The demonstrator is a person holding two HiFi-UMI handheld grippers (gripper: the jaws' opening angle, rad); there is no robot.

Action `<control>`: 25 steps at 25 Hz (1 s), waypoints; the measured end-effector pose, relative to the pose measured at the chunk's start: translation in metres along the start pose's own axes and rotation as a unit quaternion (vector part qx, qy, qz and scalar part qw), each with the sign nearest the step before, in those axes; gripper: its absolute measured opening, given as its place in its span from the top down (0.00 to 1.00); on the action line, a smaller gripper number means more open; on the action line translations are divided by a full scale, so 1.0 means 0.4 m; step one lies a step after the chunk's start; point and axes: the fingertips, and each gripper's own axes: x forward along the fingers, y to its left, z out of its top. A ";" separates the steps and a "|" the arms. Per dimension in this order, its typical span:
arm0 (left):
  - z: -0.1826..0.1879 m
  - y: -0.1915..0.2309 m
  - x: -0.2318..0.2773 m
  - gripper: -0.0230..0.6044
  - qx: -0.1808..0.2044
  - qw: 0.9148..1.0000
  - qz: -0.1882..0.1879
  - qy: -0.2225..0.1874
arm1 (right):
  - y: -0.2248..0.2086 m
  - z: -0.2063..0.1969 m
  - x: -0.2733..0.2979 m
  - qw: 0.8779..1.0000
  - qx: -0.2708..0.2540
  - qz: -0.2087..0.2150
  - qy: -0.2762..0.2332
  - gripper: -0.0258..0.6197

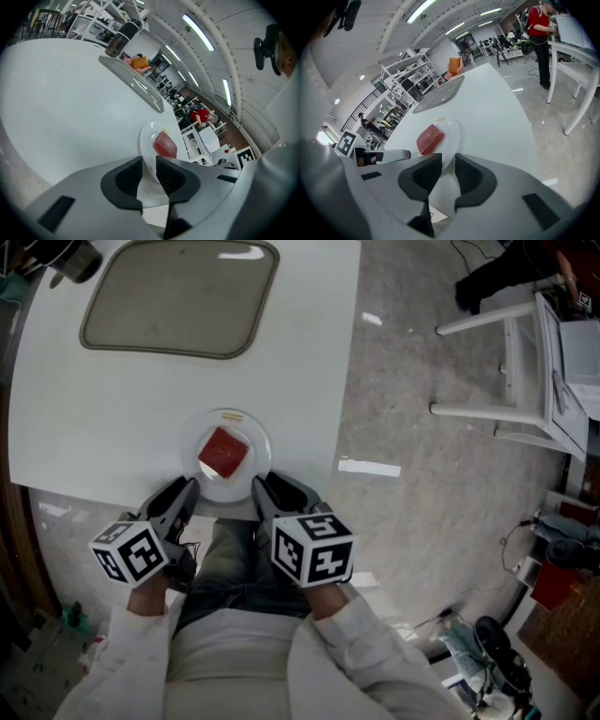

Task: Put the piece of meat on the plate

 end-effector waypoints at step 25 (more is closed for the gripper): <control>0.001 0.005 0.000 0.86 0.046 0.998 0.032 -0.009 | 0.001 0.000 0.000 1.000 0.016 0.013 0.000 0.84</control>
